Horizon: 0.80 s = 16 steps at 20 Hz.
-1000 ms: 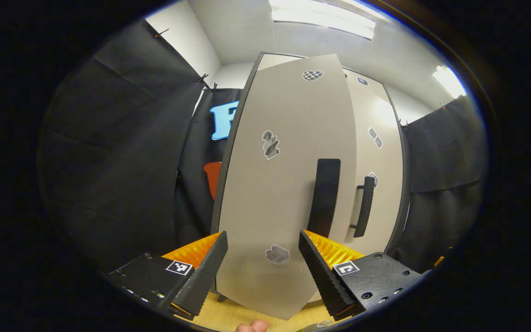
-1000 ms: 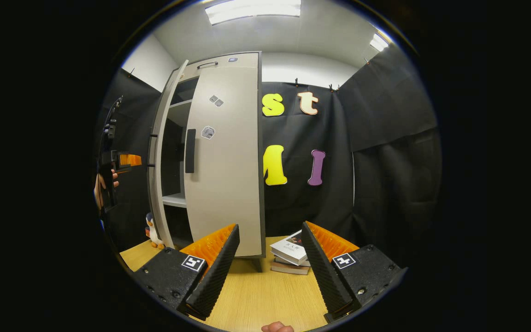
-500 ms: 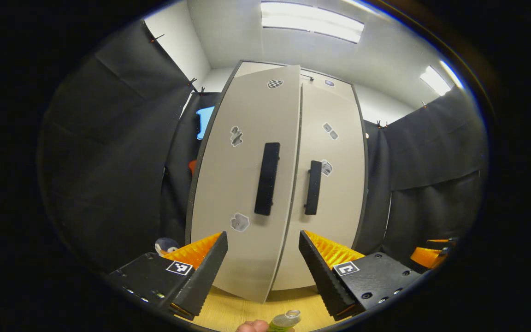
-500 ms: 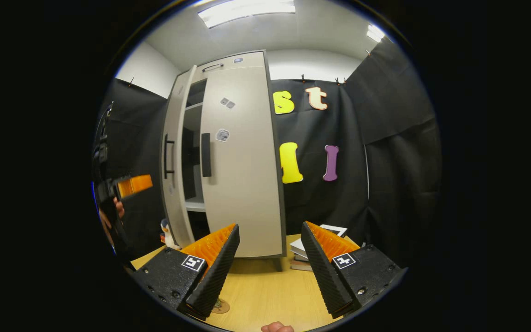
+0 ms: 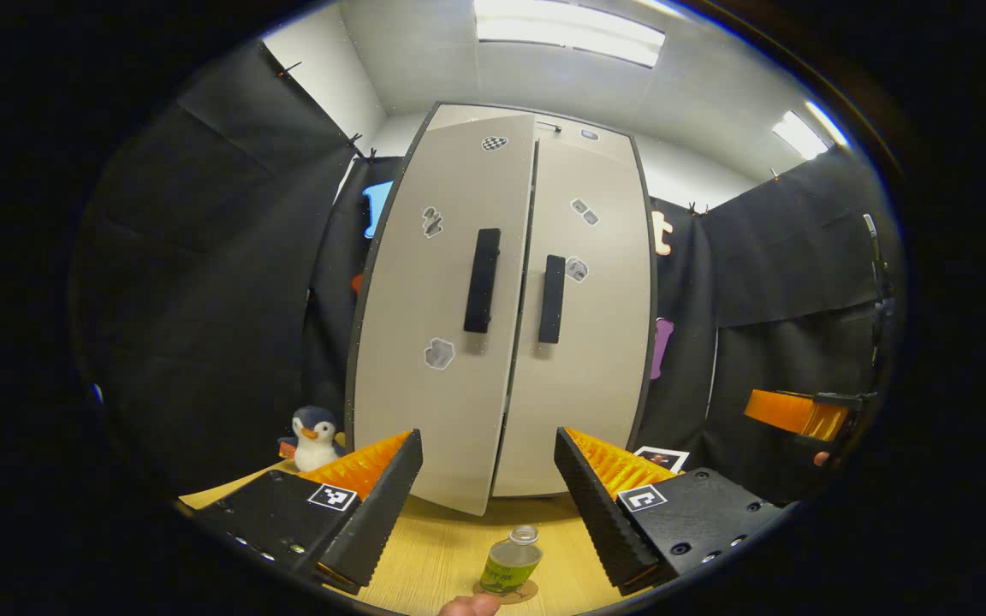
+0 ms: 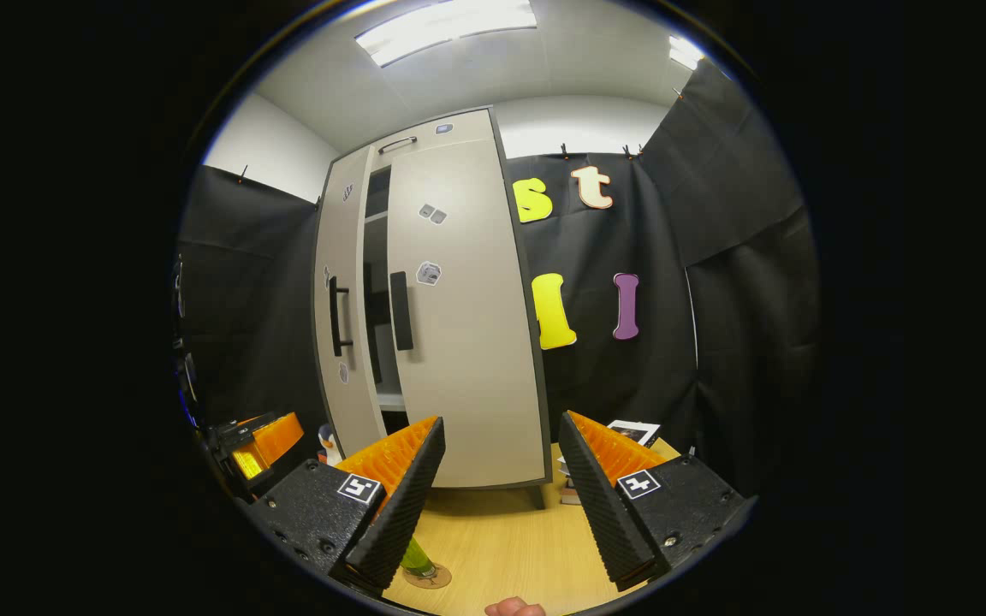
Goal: Grasp the bottle in the cabinet with the left hand and place it on the coaster, then close the right door with the right hand and the left door with the left hand.
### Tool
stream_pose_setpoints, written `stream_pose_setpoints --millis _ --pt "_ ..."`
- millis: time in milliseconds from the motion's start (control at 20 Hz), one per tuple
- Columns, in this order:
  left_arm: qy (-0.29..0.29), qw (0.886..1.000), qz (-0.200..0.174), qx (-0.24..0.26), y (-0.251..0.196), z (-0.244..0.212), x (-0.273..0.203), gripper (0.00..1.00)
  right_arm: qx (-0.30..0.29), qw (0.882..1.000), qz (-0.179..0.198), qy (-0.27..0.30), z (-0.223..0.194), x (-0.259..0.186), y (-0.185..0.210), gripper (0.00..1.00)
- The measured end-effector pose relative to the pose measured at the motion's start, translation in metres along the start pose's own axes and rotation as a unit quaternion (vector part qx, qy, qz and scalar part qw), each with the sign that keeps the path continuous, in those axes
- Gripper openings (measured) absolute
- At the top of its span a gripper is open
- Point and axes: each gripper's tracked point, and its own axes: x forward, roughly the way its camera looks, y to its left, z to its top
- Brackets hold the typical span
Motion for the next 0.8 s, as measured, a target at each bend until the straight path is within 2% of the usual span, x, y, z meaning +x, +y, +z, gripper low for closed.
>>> stream_pose_setpoints --millis 50,250,500,550,650,700,800 --pt "0.004 1.0 0.007 0.001 0.003 -0.004 -0.004 0.95 -0.001 1.0 -0.001 0.003 -0.005 0.0 0.001 0.83" --pt "0.011 1.0 0.015 0.011 0.009 -0.008 -0.008 0.95 -0.005 1.0 0.011 0.027 -0.018 -0.002 0.012 0.83" --pt "0.001 1.0 0.019 0.014 0.011 -0.002 -0.007 0.95 -0.01 0.999 0.027 0.025 -0.015 -0.001 0.025 0.83" --pt "-0.002 1.0 0.018 0.013 0.009 0.0 -0.007 1.0 -0.01 0.999 0.029 0.025 -0.015 -0.002 0.025 0.83" --pt "-0.008 1.0 0.018 0.018 0.009 0.002 -0.007 1.0 -0.008 0.999 0.029 0.023 -0.014 -0.003 0.023 0.83" --pt "-0.008 1.0 0.018 0.02 0.009 0.002 -0.007 0.95 -0.008 0.999 0.028 0.024 -0.015 -0.003 0.022 0.83" --pt "-0.008 1.0 0.016 0.024 0.008 0.003 -0.007 0.95 -0.006 0.999 0.026 0.026 -0.016 -0.004 0.019 0.83"
